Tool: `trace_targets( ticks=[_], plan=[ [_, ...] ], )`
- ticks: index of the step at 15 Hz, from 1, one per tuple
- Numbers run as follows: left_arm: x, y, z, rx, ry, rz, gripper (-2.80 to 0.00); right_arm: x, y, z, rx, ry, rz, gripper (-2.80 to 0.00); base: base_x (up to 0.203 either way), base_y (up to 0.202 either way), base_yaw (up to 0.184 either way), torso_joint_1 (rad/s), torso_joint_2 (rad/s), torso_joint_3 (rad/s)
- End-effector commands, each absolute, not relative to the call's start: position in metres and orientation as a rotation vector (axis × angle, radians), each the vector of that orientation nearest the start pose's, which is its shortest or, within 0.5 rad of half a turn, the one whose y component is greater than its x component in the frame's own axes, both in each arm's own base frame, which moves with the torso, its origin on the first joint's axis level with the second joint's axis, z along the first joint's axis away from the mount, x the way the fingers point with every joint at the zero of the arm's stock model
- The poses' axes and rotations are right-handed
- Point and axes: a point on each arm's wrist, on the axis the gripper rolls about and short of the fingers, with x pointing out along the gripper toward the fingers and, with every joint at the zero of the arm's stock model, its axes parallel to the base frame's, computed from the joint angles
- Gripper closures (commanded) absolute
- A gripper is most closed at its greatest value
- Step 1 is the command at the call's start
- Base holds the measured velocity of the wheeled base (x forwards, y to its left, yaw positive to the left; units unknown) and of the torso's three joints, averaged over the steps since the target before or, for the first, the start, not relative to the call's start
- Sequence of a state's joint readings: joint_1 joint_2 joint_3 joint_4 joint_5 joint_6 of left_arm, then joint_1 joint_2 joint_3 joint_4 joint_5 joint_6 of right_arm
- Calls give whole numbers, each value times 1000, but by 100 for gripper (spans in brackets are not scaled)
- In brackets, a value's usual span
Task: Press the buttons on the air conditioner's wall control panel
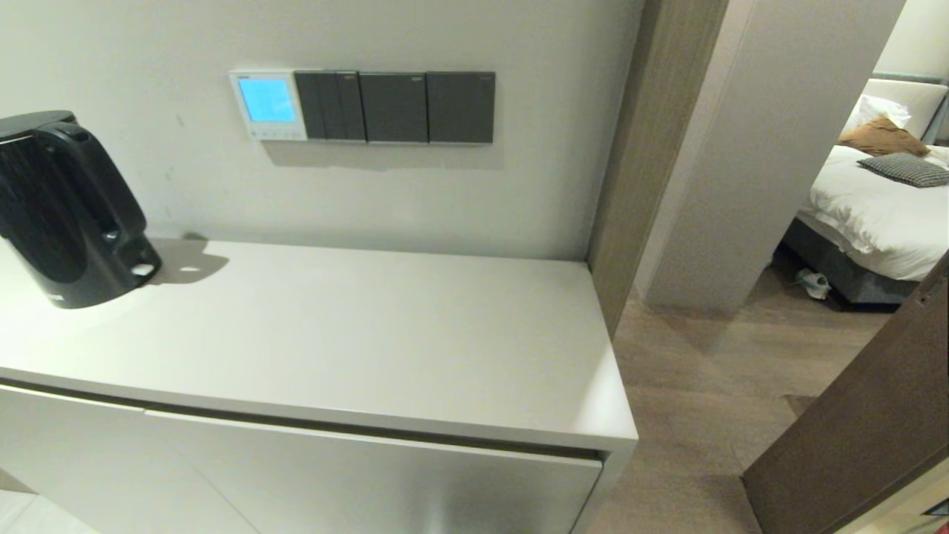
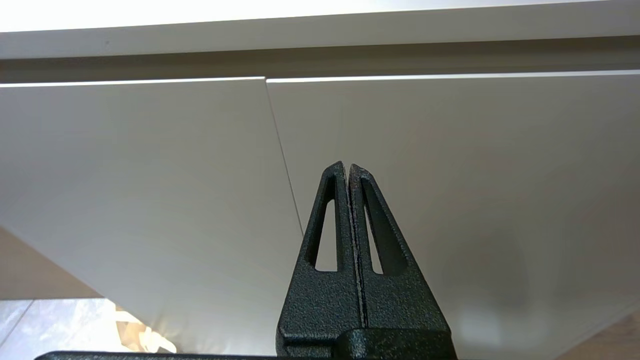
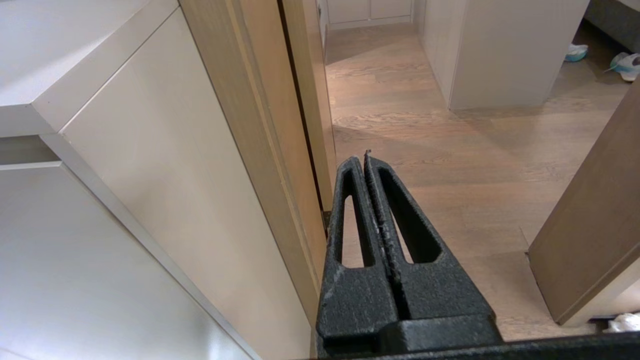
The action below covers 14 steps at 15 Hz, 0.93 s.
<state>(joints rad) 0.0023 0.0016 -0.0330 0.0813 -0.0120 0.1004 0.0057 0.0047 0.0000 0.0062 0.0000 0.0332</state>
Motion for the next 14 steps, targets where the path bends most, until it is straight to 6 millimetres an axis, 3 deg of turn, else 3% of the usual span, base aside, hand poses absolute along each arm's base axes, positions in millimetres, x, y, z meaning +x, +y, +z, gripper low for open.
trace_targets(
  ticks=[1,14],
  plan=[
    [-25,-1,76,101,55,-21,0,-22,0,75,34,14,7,0,0,0,0,0,0,0],
    [-25,0,76,17,49,-4,0,-22,0,75,34,14,7,0,0,0,0,0,0,0]
  ],
)
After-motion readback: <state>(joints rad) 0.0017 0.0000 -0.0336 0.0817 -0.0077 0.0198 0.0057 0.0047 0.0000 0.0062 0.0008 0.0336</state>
